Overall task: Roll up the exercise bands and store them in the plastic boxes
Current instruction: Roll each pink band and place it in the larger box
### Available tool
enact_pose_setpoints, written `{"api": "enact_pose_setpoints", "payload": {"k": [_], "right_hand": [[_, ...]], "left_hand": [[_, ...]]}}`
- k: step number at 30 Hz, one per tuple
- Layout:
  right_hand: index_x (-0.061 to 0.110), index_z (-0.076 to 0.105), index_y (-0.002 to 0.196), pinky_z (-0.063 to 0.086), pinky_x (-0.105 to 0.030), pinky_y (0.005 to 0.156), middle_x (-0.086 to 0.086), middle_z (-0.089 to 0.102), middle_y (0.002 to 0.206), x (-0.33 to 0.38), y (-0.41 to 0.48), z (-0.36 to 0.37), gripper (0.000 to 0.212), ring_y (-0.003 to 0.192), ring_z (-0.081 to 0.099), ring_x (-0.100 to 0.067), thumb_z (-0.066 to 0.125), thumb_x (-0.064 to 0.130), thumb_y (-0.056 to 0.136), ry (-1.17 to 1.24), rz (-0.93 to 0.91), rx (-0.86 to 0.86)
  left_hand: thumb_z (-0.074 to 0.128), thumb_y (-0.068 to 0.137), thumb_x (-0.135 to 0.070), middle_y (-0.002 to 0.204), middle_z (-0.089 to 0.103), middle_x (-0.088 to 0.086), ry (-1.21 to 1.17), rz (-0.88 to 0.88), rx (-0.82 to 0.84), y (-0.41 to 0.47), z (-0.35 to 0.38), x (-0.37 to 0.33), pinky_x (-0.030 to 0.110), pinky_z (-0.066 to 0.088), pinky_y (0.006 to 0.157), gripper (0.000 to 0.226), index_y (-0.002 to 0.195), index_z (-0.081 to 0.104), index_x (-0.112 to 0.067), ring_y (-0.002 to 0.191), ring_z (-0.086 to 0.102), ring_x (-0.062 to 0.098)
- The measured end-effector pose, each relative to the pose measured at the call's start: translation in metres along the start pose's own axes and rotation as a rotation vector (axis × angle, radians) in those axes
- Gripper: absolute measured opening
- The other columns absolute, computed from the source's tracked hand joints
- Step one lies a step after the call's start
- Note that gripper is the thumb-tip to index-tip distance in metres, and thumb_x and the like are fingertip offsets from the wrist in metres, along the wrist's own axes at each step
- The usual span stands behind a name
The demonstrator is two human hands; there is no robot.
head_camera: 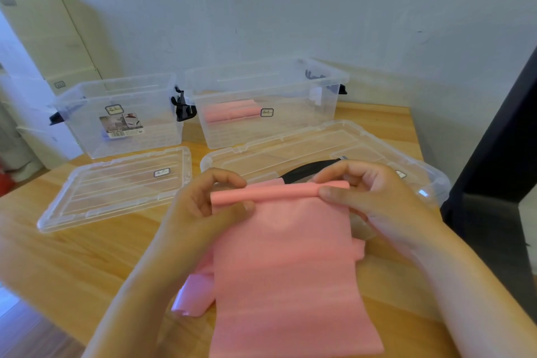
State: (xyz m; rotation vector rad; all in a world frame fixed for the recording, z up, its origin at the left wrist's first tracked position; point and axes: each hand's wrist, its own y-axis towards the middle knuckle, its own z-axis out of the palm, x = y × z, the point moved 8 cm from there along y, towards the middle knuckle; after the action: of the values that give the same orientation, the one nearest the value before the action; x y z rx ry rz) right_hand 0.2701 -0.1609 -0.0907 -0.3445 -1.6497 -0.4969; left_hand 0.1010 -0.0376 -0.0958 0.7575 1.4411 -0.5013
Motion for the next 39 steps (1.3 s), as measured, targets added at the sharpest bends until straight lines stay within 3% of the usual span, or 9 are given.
{"api": "enact_pose_setpoints", "payload": {"k": [5,13,17,19,21,24,29,34,39], "right_hand": [[0.008,0.070,0.085,0.052,-0.016,0.072,-0.004,0.075,0.091,0.0071,0.0004,0.0043,0.017,0.082,0.068,-0.011,0.068,-0.007,0.078,0.030,-0.076,0.002],[0.013,0.070,0.092,0.044,-0.009,0.056,0.009,0.071,0.079,0.0048,-0.0018,0.0084,0.017,0.070,0.062,0.000,0.069,0.002,0.079,0.075,-0.019,0.031],[0.011,0.070,0.086,0.048,-0.012,0.063,0.004,0.073,0.085,0.0056,-0.0011,0.0071,0.015,0.075,0.064,-0.004,0.069,-0.001,0.078,0.059,-0.032,0.015],[0.010,0.070,0.083,0.050,-0.014,0.066,0.001,0.074,0.087,0.0068,-0.0008,0.0061,0.017,0.077,0.065,-0.007,0.068,-0.006,0.077,0.072,-0.049,0.003],[0.010,0.069,0.080,0.051,-0.015,0.068,0.000,0.074,0.088,0.0076,-0.0008,0.0051,0.020,0.078,0.066,-0.008,0.068,-0.009,0.076,0.069,-0.066,-0.007],[0.007,0.068,0.086,0.051,-0.014,0.068,-0.001,0.074,0.089,0.0076,-0.0012,0.0058,0.019,0.079,0.066,-0.009,0.068,-0.009,0.076,0.078,-0.065,0.004],[0.016,0.070,0.094,0.049,-0.013,0.061,0.006,0.073,0.087,0.0025,-0.0015,0.0067,0.016,0.076,0.065,-0.005,0.069,0.009,0.080,0.057,0.003,0.015],[0.009,0.070,0.086,0.050,-0.014,0.065,0.000,0.074,0.088,0.0050,-0.0012,0.0046,0.013,0.076,0.065,-0.006,0.070,0.000,0.077,0.038,-0.039,-0.007],[0.008,0.069,0.089,0.049,-0.013,0.066,-0.001,0.073,0.088,0.0071,0.0001,0.0071,0.020,0.077,0.065,-0.007,0.070,-0.007,0.076,0.029,-0.070,0.013]], "left_hand": [[0.077,0.076,-0.034,0.066,0.058,-0.005,0.052,-0.009,-0.027,-0.0017,0.0001,-0.0007,0.018,0.037,0.042,0.015,0.080,0.066,-0.024,0.051,0.047,0.009],[0.074,0.066,-0.023,0.072,0.063,-0.007,0.084,0.045,-0.055,0.0008,-0.0036,0.0000,0.023,0.038,0.052,0.016,0.077,0.064,-0.030,0.063,0.050,0.012],[0.083,0.059,-0.032,0.074,0.064,-0.004,0.041,-0.008,-0.026,-0.0010,-0.0022,0.0023,0.026,0.038,0.055,0.031,0.083,0.064,-0.031,0.059,0.053,0.014],[0.087,0.063,-0.042,0.066,0.057,-0.004,0.043,-0.074,-0.008,-0.0040,0.0019,0.0037,0.020,0.034,0.046,0.035,0.088,0.065,-0.029,0.045,0.046,0.012],[0.075,0.067,-0.044,0.059,0.051,-0.003,0.065,-0.098,-0.016,-0.0057,0.0041,0.0040,0.016,0.028,0.039,0.026,0.087,0.067,-0.028,0.037,0.038,0.010],[0.068,0.068,-0.041,0.060,0.051,0.001,0.094,-0.085,-0.033,-0.0057,0.0044,0.0024,0.017,0.028,0.038,0.021,0.085,0.066,-0.030,0.036,0.037,0.012],[0.073,0.078,-0.019,0.062,0.054,-0.004,0.117,-0.071,-0.076,-0.0038,-0.0004,0.0021,0.016,0.028,0.035,0.013,0.083,0.065,-0.028,0.036,0.039,0.007],[0.089,0.063,-0.030,0.061,0.057,-0.002,0.077,-0.098,-0.040,-0.0045,0.0024,0.0049,0.019,0.033,0.039,0.035,0.088,0.065,-0.030,0.038,0.042,0.011],[0.087,0.065,-0.034,0.066,0.063,-0.006,0.110,-0.074,-0.061,-0.0032,0.0020,0.0024,0.020,0.033,0.039,0.028,0.082,0.065,-0.027,0.042,0.045,0.010]]}}
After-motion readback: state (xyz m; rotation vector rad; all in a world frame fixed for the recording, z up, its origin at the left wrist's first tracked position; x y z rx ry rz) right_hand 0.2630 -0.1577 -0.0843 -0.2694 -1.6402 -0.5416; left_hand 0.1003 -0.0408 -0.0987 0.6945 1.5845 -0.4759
